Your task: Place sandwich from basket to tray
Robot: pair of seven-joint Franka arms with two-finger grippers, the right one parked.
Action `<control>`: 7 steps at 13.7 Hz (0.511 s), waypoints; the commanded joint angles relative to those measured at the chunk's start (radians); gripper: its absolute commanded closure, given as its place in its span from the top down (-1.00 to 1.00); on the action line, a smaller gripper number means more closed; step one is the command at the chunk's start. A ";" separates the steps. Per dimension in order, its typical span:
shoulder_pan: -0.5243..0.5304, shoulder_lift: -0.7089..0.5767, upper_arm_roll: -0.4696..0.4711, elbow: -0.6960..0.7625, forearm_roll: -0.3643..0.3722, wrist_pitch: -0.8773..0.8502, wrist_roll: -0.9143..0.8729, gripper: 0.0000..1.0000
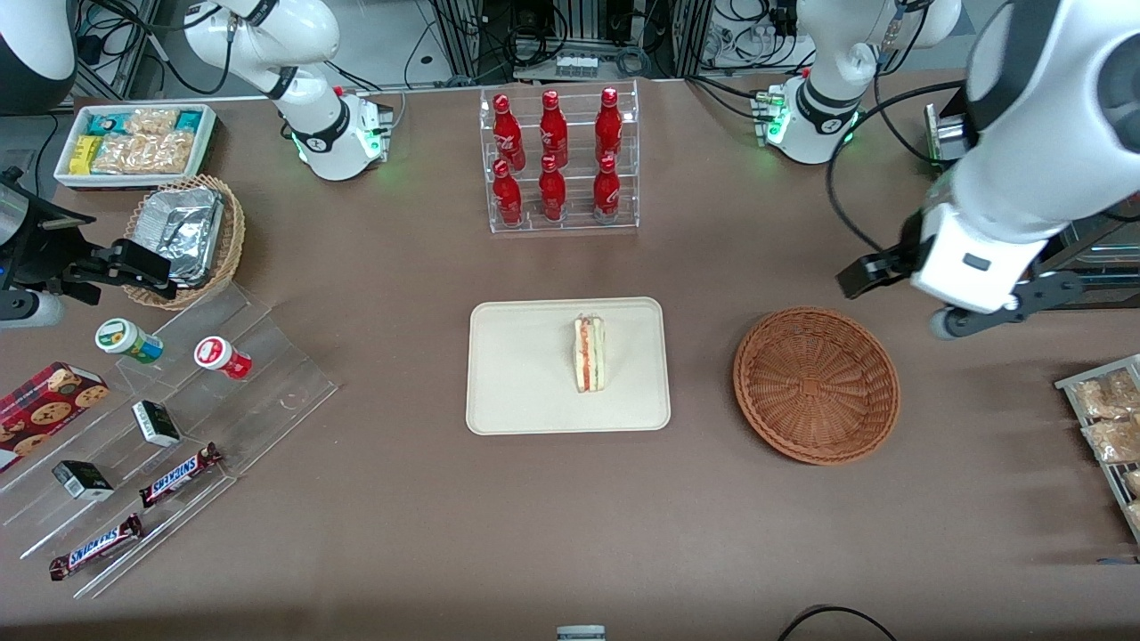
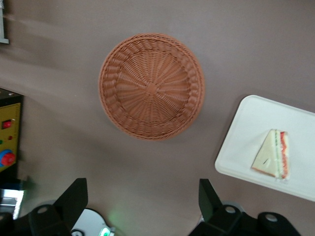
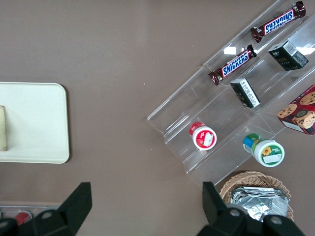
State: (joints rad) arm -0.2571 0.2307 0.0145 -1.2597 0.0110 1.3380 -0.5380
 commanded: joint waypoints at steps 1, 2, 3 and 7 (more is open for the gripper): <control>0.059 -0.060 -0.013 -0.052 -0.003 -0.022 0.084 0.98; 0.094 -0.077 -0.015 -0.059 -0.015 -0.036 0.137 0.98; 0.105 -0.094 -0.013 -0.067 -0.017 -0.043 0.195 0.98; 0.203 -0.204 -0.013 -0.162 -0.040 -0.056 0.375 0.98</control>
State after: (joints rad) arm -0.0991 0.1115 0.0142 -1.3347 -0.0070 1.2811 -0.2450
